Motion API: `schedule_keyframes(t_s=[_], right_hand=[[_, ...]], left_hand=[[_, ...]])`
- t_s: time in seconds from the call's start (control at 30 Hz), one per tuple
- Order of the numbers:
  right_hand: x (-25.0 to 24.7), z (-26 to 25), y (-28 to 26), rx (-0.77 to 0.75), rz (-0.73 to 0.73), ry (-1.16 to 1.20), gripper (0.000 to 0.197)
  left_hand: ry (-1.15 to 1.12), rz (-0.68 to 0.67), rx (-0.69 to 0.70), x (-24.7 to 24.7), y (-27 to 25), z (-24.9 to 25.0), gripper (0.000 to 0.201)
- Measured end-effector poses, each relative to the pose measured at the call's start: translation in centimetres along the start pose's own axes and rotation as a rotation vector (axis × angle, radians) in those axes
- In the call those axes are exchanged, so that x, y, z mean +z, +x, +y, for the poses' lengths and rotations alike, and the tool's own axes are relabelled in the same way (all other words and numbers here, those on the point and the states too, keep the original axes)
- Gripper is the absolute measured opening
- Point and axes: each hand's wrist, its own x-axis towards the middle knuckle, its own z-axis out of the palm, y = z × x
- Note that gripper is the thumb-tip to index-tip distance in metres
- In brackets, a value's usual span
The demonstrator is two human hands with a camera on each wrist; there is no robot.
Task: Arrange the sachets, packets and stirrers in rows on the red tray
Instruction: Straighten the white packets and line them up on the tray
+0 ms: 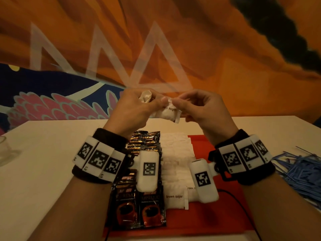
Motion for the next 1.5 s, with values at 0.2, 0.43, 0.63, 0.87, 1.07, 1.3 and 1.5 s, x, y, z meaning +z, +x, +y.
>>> schedule_keyframes(t_s=[0.2, 0.43, 0.63, 0.87, 1.07, 1.3, 1.5], right_hand=[[-0.4, 0.1, -1.3, 0.121, -0.171, -0.039, 0.016], [-3.1, 2.0, -4.7, 0.413, -0.429, -0.378, 0.016], [-4.0, 3.5, -7.8, 0.561, -0.498, -0.633, 0.016], [-3.3, 4.0, -8.7, 0.588, -0.564, -0.904, 0.022], [-2.2, 3.8, -8.9, 0.468, -0.603, -1.263, 0.035], [-1.6, 2.7, -10.0, 0.135, -0.607, -1.177, 0.018], [-0.8, 3.3, -10.7, 0.247, -0.723, -1.167, 0.022]], left_hand=[[0.060, -0.009, -0.014, -0.3, -1.2, 0.5, 0.016], [-0.131, 0.035, -0.198, -1.0, -5.2, -0.4, 0.022], [-0.209, -0.006, -0.252, 0.1, -9.1, -1.5, 0.021], [-0.248, -0.026, -0.266, 0.6, -12.1, -2.3, 0.020], [-0.294, -0.017, -0.284, 0.2, -13.4, -2.3, 0.019], [-0.373, -0.028, -0.392, 0.2, -14.0, -2.8, 0.032], [-0.485, -0.059, -0.484, 0.6, -14.4, -3.3, 0.047]])
